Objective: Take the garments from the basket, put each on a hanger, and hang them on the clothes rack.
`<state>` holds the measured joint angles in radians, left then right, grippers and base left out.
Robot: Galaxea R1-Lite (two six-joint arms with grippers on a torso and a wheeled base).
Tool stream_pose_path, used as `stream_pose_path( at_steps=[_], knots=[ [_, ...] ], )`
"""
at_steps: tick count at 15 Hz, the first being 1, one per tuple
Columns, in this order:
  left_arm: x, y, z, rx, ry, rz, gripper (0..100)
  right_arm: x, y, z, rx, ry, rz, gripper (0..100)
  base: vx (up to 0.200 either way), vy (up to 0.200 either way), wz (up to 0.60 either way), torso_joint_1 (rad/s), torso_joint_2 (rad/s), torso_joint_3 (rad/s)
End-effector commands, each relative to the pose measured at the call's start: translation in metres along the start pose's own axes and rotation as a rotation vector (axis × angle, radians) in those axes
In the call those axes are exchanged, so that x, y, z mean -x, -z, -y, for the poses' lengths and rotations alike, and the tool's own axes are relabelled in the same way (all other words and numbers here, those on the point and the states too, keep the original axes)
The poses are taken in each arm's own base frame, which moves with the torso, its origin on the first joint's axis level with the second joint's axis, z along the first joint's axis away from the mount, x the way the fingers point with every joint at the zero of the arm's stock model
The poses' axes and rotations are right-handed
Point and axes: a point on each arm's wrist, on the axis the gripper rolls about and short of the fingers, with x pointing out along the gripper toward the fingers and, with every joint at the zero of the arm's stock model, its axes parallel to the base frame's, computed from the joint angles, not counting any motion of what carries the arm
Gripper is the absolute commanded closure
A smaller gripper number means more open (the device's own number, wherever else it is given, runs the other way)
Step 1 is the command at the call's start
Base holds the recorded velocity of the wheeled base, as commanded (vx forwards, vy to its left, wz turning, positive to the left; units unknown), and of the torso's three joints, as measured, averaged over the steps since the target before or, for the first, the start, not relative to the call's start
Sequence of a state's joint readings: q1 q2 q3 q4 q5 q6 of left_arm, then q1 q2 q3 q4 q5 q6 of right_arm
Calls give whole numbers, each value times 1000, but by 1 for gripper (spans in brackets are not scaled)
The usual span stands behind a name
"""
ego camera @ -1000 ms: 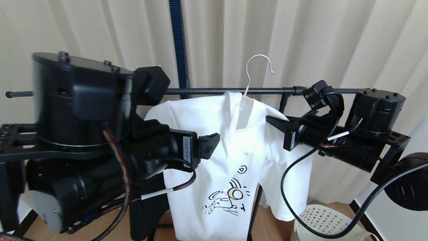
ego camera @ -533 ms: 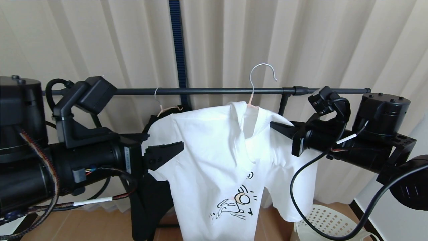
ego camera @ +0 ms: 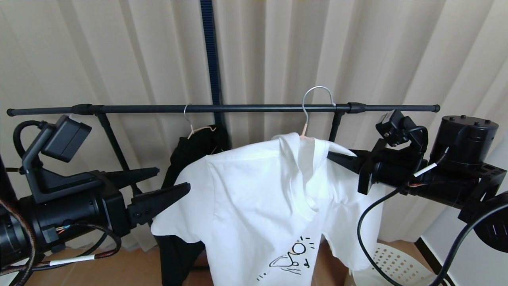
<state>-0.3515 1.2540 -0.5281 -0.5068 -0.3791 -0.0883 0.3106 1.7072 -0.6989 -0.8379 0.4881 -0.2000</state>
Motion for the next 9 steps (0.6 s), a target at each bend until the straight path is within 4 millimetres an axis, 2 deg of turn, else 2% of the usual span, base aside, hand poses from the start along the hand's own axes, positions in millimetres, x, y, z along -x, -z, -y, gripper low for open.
stream_pose_path(
  at_steps=[1,2,9],
  knots=[
    [2,5,-5,12,-10,-16,0,1,2,-1,0,-6,-4,100,0,0,0,0,0,0],
    [-2,13,-8,27,4,-50,0,4,-1,-2,4,-16,6,100,0,0,0,0,0,0],
    [-21,34,-17,53,5,-114,0,15,-6,3,9,-62,40,100,0,0,0,0,0,0]
  ],
)
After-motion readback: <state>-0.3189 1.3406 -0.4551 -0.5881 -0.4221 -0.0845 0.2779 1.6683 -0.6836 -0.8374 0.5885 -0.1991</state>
